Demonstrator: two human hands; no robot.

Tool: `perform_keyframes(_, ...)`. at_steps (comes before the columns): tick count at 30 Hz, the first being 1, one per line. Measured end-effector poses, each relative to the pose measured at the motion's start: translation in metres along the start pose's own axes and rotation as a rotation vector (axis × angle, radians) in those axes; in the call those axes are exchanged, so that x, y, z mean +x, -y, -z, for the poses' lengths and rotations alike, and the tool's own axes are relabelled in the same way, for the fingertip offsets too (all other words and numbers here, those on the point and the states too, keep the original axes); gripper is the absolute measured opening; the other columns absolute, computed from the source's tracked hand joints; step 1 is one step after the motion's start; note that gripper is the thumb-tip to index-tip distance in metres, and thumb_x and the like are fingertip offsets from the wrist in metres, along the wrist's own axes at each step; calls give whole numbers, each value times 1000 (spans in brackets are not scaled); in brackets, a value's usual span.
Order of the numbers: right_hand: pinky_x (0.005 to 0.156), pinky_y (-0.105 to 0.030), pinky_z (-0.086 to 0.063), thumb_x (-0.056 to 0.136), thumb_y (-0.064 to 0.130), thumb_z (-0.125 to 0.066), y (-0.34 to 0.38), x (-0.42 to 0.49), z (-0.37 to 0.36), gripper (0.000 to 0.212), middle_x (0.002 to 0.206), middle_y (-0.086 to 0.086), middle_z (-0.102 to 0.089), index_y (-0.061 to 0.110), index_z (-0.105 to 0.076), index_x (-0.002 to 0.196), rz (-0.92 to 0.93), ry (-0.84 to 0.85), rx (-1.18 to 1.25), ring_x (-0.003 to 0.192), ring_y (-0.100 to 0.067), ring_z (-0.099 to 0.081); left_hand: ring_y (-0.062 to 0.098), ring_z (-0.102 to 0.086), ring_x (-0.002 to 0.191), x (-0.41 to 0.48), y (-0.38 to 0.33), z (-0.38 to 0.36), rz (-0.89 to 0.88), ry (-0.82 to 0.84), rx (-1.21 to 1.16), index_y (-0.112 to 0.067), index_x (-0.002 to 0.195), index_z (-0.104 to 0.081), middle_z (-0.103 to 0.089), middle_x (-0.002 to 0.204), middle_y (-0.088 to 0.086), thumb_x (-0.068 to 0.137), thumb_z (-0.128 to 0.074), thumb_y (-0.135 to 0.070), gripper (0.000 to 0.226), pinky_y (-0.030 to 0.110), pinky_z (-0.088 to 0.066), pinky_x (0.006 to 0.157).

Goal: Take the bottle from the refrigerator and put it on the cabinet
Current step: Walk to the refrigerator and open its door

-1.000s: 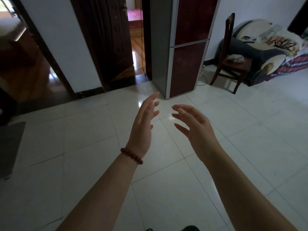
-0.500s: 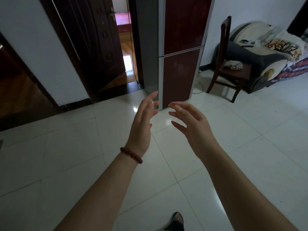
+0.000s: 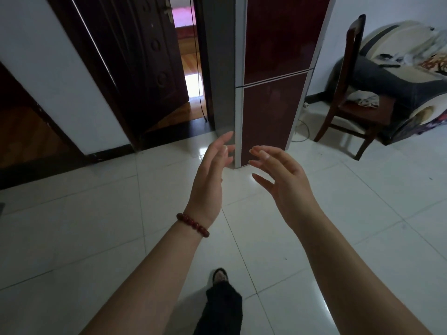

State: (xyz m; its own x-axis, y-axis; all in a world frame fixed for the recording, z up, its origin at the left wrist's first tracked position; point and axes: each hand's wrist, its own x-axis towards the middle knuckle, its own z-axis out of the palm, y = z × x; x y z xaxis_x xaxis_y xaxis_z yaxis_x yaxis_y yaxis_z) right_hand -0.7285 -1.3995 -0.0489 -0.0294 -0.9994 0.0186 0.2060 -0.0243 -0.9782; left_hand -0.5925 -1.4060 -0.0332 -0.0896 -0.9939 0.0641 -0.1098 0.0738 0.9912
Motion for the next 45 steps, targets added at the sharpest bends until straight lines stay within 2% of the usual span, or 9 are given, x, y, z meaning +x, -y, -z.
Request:
perform_keyframes(5,84,-25,-55,75,43,-61,-2,85,0,23,101,7,-70,31,-70,94,3,5,-19,99,-10,-65,9,-45,121,85,8,3,-2,-8,-30,-52,114,-42,-47,133,-9,79,-25,-58,39,44,-30,106)
perform_keyframes(8,84,-24,-55,74,42,-62,4,138,-4,27,103,3,-69,28,-70,96,-8,-10,-25,100,-13,-65,9,-46,120,141,6,8,-7,4,-42,-56,108,-43,-48,124,-16,79,-24,-59,34,43,-31,105)
perform_keyframes(11,87,-27,-53,72,43,-63,12,182,-8,30,103,3,-70,27,-70,96,-5,-7,-27,101,-15,-65,4,-48,115,189,6,16,-22,12,-45,-56,110,-41,-49,116,-24,80,-23,-60,36,40,-32,103)
perform_keyframes(15,85,-25,-55,73,40,-65,14,242,-11,30,106,-2,-70,25,-70,97,14,-29,25,103,-18,-66,3,-48,115,252,8,26,-36,36,-49,-53,114,-42,-52,121,-17,79,-22,-62,41,36,-32,98)
perform_keyframes(23,82,-26,-53,73,41,-65,15,325,1,31,108,-2,-70,25,-70,99,24,-49,38,104,-18,-65,-3,-51,109,337,15,21,-38,50,-44,-56,112,-44,-54,118,-21,78,-24,-66,41,26,-33,87)
perform_keyframes(32,83,-27,-51,71,44,-69,24,446,38,35,109,-5,-69,23,-70,99,45,37,52,107,-22,-64,-18,-52,99,448,17,-10,-71,-21,-37,-49,121,-44,-58,99,-39,83,-25,-60,44,20,-34,84)
perform_keyframes(37,83,-30,-48,78,37,-66,37,526,73,17,100,0,-69,29,-71,92,53,92,55,98,-16,-64,-13,-52,103,519,7,-44,-55,-76,-19,-55,116,-44,-55,117,-22,80,-25,-63,42,25,-35,88)
perform_keyframes(40,83,-31,-47,79,36,-65,42,568,90,17,102,1,-70,28,-70,93,69,132,55,98,-15,-63,-5,-52,109,555,3,-62,-58,-114,-30,-55,113,-45,-55,122,-16,80,-26,-61,39,31,-35,94)
perform_keyframes(45,89,-32,-47,73,43,-66,43,617,108,22,104,2,-71,30,-70,91,83,155,20,103,-16,-64,-1,-52,111,590,8,-79,-50,-163,-51,-47,118,-47,-57,122,-10,78,-28,-59,45,27,-35,89)
